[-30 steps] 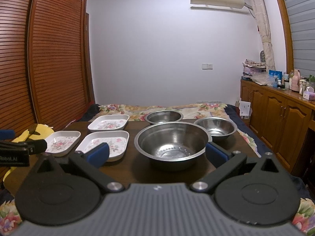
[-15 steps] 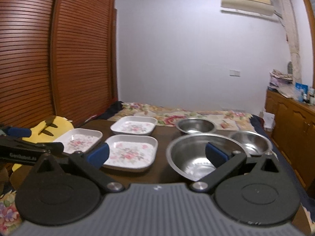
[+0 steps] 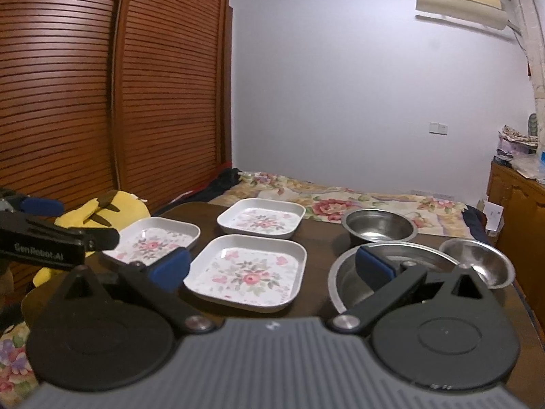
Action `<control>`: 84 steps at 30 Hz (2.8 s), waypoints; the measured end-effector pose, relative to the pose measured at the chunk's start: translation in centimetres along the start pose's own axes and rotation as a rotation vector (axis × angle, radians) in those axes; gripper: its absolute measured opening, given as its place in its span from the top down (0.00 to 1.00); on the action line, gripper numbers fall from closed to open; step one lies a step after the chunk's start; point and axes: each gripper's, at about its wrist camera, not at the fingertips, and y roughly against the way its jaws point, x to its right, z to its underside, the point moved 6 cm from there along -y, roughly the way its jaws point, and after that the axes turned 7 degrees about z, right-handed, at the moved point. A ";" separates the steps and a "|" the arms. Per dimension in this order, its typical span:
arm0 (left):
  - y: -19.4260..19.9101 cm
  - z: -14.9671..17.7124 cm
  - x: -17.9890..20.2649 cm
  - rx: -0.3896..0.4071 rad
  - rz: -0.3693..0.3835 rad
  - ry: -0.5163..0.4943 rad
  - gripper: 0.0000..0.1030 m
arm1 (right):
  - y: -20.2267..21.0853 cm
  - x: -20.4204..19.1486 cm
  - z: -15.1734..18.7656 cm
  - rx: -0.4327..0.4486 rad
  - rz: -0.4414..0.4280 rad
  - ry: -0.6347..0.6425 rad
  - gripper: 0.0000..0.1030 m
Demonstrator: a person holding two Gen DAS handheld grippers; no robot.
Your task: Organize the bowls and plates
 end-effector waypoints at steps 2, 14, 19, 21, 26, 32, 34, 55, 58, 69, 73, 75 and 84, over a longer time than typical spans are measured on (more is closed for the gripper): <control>-0.7 0.0 0.2 0.000 0.019 -0.001 0.00 | -0.8 -0.4 0.1 -0.004 -0.003 0.008 0.02; -6.2 0.1 0.2 -0.044 0.188 0.041 0.23 | -5.2 -2.0 1.7 -0.105 0.019 0.023 0.41; -8.0 0.3 0.6 -0.072 0.221 0.029 0.40 | -6.2 -1.8 2.7 -0.158 0.051 0.025 0.52; -8.5 0.5 0.9 -0.081 0.227 0.012 0.41 | -6.4 -1.7 3.0 -0.165 0.064 0.033 0.52; -9.8 0.9 1.1 -0.104 0.231 -0.005 0.49 | -7.1 -1.4 3.5 -0.185 0.096 0.036 0.54; -10.9 1.2 1.2 -0.125 0.223 -0.020 0.62 | -7.7 -1.4 3.6 -0.199 0.116 0.045 0.56; -11.2 1.3 1.1 -0.136 0.235 -0.011 0.64 | -7.7 -1.4 3.6 -0.196 0.121 0.047 0.56; -13.1 1.6 0.7 -0.226 0.239 -0.018 0.75 | -11.6 -1.2 2.0 -0.261 0.169 0.114 0.61; -13.3 1.6 0.7 -0.232 0.244 -0.015 0.79 | -12.3 -1.0 2.2 -0.285 0.174 0.116 0.74; -13.9 1.7 0.3 -0.256 0.251 0.030 0.85 | -13.8 -1.2 2.1 -0.330 0.188 0.175 0.75; -13.8 1.8 -0.1 -0.251 0.243 0.045 0.86 | -14.5 -0.9 1.5 -0.357 0.158 0.173 0.81; -13.6 1.7 -0.2 -0.247 0.253 0.056 0.86 | -14.6 -0.6 1.3 -0.364 0.149 0.177 0.90; -11.4 0.8 -0.3 -0.217 0.244 0.048 0.86 | -13.0 -0.6 0.3 -0.354 0.108 0.179 0.94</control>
